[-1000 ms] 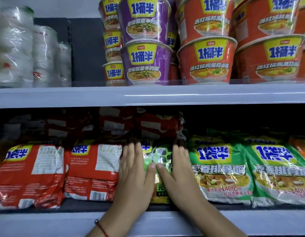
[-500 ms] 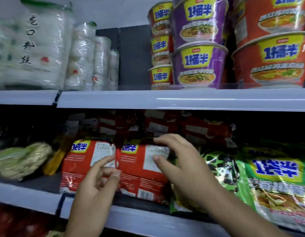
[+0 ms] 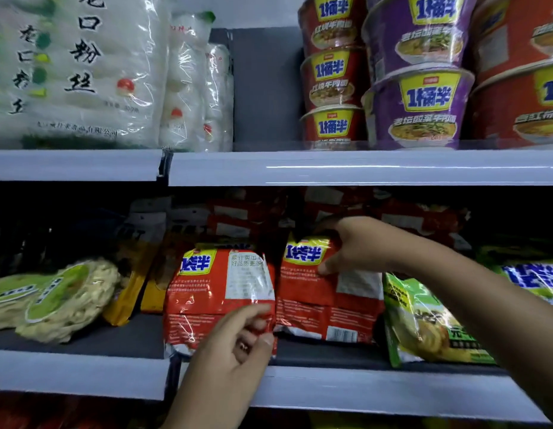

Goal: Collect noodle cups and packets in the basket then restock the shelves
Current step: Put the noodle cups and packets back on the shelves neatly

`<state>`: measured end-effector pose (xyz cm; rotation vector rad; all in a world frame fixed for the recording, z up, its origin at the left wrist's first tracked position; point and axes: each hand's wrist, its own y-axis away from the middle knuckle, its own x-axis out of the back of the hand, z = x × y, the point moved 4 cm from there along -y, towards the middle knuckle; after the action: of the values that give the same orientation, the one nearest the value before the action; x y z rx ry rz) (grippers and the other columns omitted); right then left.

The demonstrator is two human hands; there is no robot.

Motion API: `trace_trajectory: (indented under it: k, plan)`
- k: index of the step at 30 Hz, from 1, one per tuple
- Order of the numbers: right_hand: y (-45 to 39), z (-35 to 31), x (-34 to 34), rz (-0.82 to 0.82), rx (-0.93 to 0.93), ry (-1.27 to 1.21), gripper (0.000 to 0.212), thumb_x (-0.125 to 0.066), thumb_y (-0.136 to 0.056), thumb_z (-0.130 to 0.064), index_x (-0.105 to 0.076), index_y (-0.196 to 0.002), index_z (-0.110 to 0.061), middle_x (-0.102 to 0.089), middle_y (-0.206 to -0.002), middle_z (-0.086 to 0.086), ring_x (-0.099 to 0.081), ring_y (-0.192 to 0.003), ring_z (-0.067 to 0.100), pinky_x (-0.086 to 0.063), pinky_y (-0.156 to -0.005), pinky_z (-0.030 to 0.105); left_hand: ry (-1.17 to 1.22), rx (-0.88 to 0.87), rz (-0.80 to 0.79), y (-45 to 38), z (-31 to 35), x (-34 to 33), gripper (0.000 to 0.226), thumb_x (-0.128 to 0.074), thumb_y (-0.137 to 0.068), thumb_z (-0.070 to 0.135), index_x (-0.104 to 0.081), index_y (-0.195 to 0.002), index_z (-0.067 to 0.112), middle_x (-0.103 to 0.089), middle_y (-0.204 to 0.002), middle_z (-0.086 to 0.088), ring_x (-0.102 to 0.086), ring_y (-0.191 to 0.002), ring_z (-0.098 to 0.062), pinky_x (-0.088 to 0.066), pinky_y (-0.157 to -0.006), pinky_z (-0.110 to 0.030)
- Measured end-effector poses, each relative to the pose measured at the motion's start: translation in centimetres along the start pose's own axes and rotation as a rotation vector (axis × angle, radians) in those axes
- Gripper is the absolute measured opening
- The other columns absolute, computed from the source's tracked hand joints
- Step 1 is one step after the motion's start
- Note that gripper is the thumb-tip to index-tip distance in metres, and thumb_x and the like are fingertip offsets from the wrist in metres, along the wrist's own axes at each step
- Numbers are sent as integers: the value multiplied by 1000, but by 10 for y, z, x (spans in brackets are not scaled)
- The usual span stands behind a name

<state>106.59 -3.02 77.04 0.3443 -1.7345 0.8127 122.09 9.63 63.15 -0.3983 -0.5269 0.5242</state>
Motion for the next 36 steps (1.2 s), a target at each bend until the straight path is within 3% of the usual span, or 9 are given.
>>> trace_trajectory:
  k: [5, 11, 13, 19, 24, 28, 32, 34, 36]
  plan:
    - [52, -10, 13, 397, 183, -39, 41, -82, -75, -25, -56, -106, -32, -51, -106, -9, -57, -90, 13, -50, -77, 34, 302, 82, -102, -4, 2, 3, 22, -67, -86, 44, -66, -108, 42, -71, -97, 15, -65, -84, 0, -52, -75, -18]
    - [134, -41, -55, 879, 615, 365, 8, -54, -98, -21, -60, -101, -18, -55, -102, 3, -54, -87, 23, -41, -80, 33, 1081, 390, -615, -10, 36, -19, 115, -76, -41, 79, -63, -129, 6, -70, -110, -26, -69, -104, -34, -56, -87, -45]
    - [143, -35, -80, 862, 661, 401, 6, -59, -96, -23, -59, -102, -21, -52, -101, 0, -54, -89, 17, -39, -85, 29, 1073, 386, -480, -14, 35, -27, 137, -97, -16, 50, -53, -136, 0, -73, -87, -27, -75, -82, -24, -60, -70, -32]
    - [145, -15, -99, 706, 621, 372, 13, -63, -95, -30, -66, -107, -27, -69, -103, -1, -62, -101, 14, -45, -96, 30, 909, 269, -225, -19, 22, -38, 55, -72, -70, 1, -58, -120, 20, -75, -100, -14, -73, -89, -34, -57, -78, -46]
    - [132, 29, -76, 569, -42, -504, 69, -60, -64, -80, -38, -127, -61, -35, -140, -30, -40, -128, -6, -41, -99, 31, 811, 72, -78, -31, 31, -24, 55, -72, -75, -3, -55, -115, 31, -75, -98, 8, -73, -88, -12, -58, -65, -26]
    - [108, 31, -89, 361, -292, -1408, 94, -81, -38, -62, -47, -124, -47, -63, -123, -9, -66, -107, 9, -54, -84, 30, 1045, 51, 41, -18, 44, -34, 59, -66, -70, 0, -58, -121, 28, -74, -108, -4, -72, -97, -24, -56, -78, -41]
    - [95, 5, -94, 233, -207, -1532, 58, -88, -56, -34, -68, -109, -21, -77, -101, 4, -74, -93, 22, -55, -86, 39, 1212, 40, -160, 4, 59, -57, 48, -55, -84, -3, -57, -132, 3, -64, -123, -18, -67, -101, -27, -54, -49, -21]
    - [88, 15, -82, 212, -220, -1565, 41, -81, -68, -6, -68, -107, -11, -76, -99, 12, -74, -88, 27, -58, -82, 41, 1385, 214, -94, 2, 36, -48, 38, -34, -98, -10, -47, -133, -11, -52, -114, -18, -57, -94, -33, -35, -86, -6]
    - [80, 35, -59, 164, -181, -1510, 40, -79, -70, -2, -68, -108, -8, -75, -101, 15, -73, -87, 29, -59, -77, 38, 1099, 141, -90, -5, 33, -38, 21, -54, -95, 3, -57, -116, 6, -58, -102, -17, -58, -74, -25, -50, -73, -39]
